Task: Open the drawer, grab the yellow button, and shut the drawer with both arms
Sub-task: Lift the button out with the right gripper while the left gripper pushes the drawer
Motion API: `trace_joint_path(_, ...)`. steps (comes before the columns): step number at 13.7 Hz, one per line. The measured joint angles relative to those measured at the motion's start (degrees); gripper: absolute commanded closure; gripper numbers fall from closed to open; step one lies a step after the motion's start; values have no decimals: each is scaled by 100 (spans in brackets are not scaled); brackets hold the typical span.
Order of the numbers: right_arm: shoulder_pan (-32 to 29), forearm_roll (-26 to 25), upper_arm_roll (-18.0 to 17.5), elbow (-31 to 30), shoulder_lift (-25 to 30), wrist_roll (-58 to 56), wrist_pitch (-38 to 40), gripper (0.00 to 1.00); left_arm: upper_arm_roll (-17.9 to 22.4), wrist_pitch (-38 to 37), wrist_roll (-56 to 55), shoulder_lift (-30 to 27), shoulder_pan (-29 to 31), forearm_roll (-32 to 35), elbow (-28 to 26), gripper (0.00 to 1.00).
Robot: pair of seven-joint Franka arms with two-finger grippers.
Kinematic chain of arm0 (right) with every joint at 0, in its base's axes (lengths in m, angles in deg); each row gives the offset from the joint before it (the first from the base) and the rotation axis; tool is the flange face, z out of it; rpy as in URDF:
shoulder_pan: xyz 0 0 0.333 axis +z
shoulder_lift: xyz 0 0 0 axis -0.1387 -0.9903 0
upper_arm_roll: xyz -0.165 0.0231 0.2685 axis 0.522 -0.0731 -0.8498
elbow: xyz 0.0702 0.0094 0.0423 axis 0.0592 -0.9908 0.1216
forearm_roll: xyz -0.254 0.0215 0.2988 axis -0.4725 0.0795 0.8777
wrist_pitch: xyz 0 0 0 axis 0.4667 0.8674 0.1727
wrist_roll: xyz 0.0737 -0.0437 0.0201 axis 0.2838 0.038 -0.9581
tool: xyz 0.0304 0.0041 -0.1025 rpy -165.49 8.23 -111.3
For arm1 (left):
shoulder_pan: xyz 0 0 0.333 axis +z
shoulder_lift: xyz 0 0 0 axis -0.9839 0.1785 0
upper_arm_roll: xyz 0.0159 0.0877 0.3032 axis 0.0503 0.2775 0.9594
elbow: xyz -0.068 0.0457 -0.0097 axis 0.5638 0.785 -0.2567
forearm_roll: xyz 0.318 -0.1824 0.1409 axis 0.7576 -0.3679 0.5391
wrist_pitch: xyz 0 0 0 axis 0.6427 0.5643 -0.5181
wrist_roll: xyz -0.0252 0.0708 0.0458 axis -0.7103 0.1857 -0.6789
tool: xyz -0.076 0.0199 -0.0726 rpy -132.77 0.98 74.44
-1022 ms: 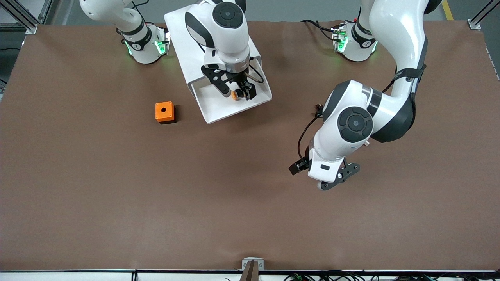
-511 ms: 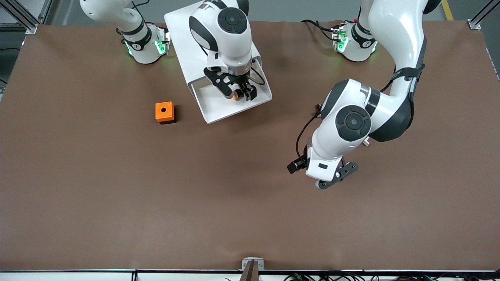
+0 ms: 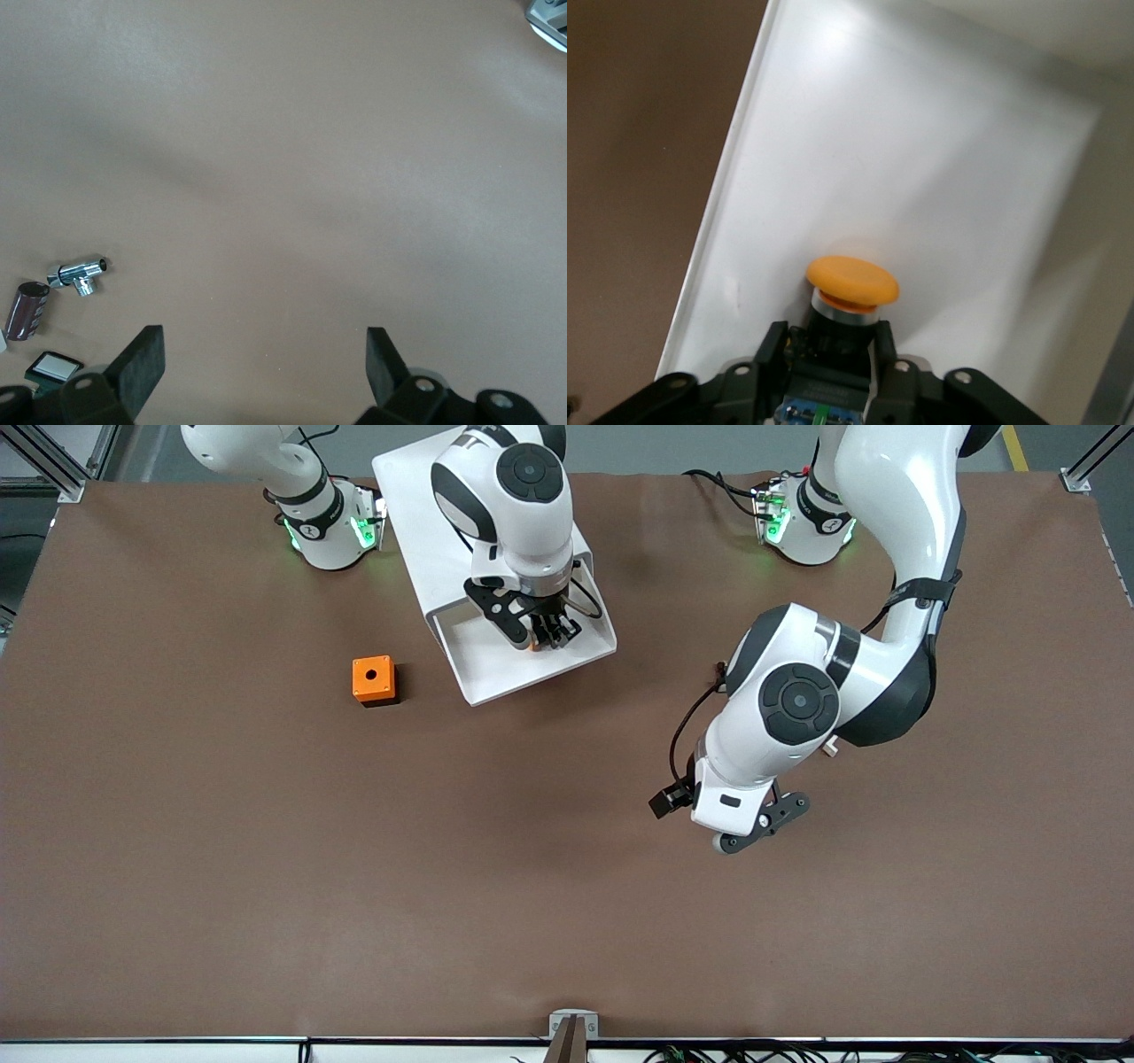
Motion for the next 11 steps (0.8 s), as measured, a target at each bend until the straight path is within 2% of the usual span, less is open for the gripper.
trace_joint_path(3,-45,0,87,159,0,-53,69,100,-62,0,0,0,-5,0,-4,0)
trace_joint_path(5,-280,0,137,498,4,-548,562,100,-115,0,0,0,-9,0,-26,0)
trace_joint_path(8,-940,0,179,890,51,-1861,1071,100,-228,0,0,-1,-15,0,-89,0)
trace_joint_path(11,-1898,-2,218,901,93,-3753,1194,100,-437,-1,0,-2,-34,0,-182,0)
